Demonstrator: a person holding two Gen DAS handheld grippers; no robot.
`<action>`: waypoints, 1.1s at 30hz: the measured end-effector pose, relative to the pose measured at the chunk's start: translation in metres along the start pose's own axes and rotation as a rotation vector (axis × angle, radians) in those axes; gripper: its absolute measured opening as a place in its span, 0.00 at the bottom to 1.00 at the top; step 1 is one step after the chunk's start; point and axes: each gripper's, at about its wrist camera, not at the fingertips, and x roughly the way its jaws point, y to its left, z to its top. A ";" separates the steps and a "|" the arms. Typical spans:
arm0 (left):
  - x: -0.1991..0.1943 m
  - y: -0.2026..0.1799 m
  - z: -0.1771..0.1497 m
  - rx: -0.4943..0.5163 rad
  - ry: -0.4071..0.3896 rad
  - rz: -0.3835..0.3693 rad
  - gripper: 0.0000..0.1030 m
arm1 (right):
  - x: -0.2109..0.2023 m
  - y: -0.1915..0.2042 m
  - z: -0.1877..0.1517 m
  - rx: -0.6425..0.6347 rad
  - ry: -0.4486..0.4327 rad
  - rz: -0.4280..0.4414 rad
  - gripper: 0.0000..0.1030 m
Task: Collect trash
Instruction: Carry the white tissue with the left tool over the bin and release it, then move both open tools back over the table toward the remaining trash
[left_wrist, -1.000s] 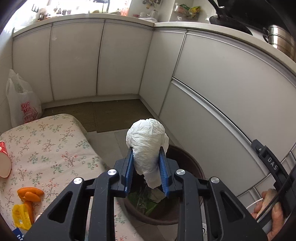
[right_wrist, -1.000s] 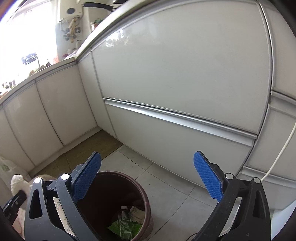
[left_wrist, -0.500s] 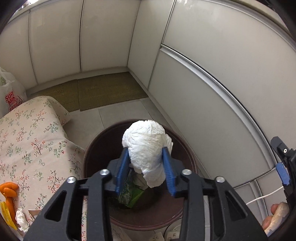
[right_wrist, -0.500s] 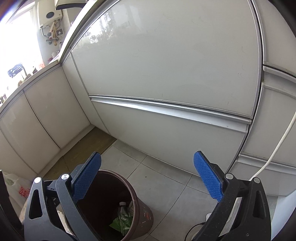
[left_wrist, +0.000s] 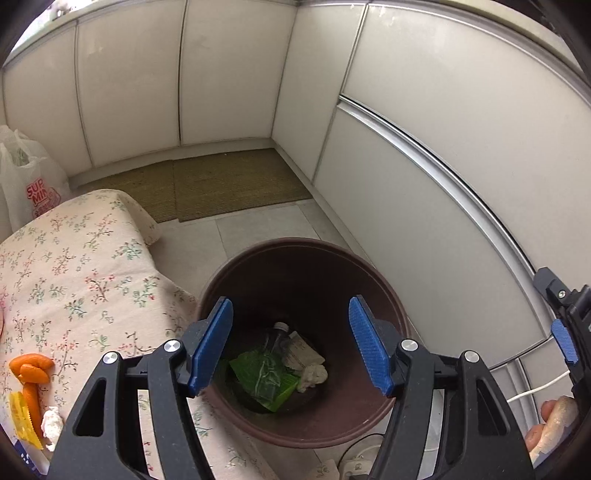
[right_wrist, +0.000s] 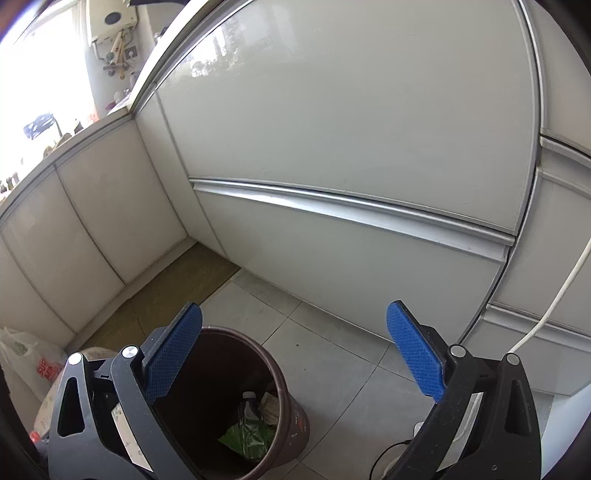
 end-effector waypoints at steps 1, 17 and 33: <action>-0.004 0.004 -0.001 -0.005 -0.006 0.008 0.64 | 0.000 0.005 -0.002 -0.015 0.006 0.004 0.93; -0.078 0.105 -0.024 -0.135 -0.111 0.138 0.73 | -0.037 0.102 -0.047 -0.198 0.003 0.154 0.93; -0.137 0.205 -0.071 -0.267 -0.162 0.266 0.76 | -0.081 0.203 -0.116 -0.468 -0.016 0.322 0.93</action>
